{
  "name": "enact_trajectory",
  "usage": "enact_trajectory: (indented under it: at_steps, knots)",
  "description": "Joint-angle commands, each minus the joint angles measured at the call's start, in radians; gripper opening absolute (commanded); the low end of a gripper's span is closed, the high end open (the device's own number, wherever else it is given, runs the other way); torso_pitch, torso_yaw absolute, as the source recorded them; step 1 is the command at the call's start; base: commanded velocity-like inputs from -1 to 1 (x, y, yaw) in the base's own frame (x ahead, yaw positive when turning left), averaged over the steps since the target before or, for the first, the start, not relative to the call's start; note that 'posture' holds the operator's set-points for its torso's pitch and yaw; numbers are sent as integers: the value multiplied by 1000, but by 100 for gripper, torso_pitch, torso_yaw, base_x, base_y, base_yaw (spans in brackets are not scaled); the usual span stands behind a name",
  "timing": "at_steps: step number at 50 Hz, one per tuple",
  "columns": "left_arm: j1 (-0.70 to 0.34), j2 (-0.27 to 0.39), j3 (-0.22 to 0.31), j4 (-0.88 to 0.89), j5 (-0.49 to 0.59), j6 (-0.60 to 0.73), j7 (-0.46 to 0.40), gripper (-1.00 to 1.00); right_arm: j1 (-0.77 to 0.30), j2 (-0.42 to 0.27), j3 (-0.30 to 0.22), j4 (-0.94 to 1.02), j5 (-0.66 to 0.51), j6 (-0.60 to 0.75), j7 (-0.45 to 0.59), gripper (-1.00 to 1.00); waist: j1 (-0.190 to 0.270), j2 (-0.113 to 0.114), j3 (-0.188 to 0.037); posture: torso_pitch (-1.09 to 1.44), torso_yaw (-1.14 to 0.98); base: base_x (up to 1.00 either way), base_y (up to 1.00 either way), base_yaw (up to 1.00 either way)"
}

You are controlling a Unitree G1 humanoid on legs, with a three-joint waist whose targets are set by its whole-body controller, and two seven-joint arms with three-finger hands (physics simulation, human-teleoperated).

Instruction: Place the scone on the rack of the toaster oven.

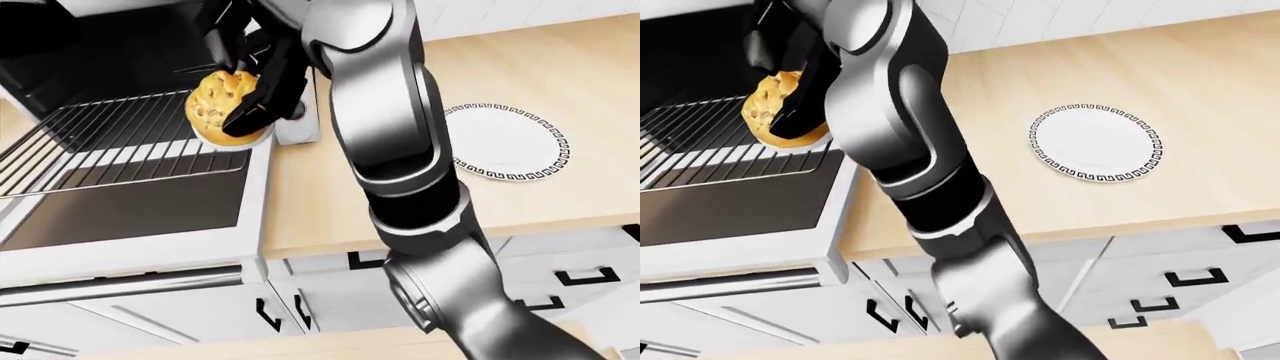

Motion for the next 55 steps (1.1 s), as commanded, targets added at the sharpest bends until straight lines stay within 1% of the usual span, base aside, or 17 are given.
enact_trajectory:
  at_steps: [1,7,13,16,20,22,31,37,42,46,49,55]
  knots:
    - [-18,18,24,5,10,-25,2,100,-34,2,-9,-8,11,-37,-31,-95,-1,6,-25,0,0,0,0,0]
    - [-18,27,25,9,4,-27,1,100,-71,15,-26,82,62,-83,-86,-96,-1,9,-26,0,0,0,0,0]
    - [-9,39,33,7,-9,-34,5,100,-89,32,-24,152,109,-123,-144,-96,-2,10,-26,0,0,0,0,0]
    - [1,46,41,12,-10,-38,0,100,-101,32,-33,205,138,-159,-176,-96,-2,12,-27,0,0,0,0,0]
    - [9,42,38,12,-1,-46,-6,100,-120,32,-33,250,166,-182,-203,-96,-1,13,-27,0,0,0,0,0]
    - [21,33,45,4,3,-45,-7,100,-135,29,-42,280,186,-198,-222,-96,0,13,-27,0,0,0,0,0]
    - [18,50,48,11,-11,-49,-3,100,-168,37,-37,370,234,-252,-276,-96,-1,13,-27,0,0,0,0,0]
    - [22,61,50,14,-19,-55,-2,100,-160,59,-9,413,215,-309,-301,-96,-1,15,-28,0,0,0,0,0]
    - [29,61,53,17,-16,-61,-8,100,-166,73,-2,452,186,-355,-320,-96,0,17,-28,0,0,0,0,0]
    - [42,66,68,14,-22,-61,-7,100,-172,91,5,470,153,-385,-337,-97,0,18,-29,0,0,0,0,0]
    - [51,71,74,13,-28,-65,-5,100,-160,105,16,477,124,-407,-346,-96,-1,19,-28,0,0,0,0,0]
    - [63,74,77,11,-30,-72,-4,100,-150,130,16,506,85,-450,-366,-97,0,20,-29,0,0,0,0,0]
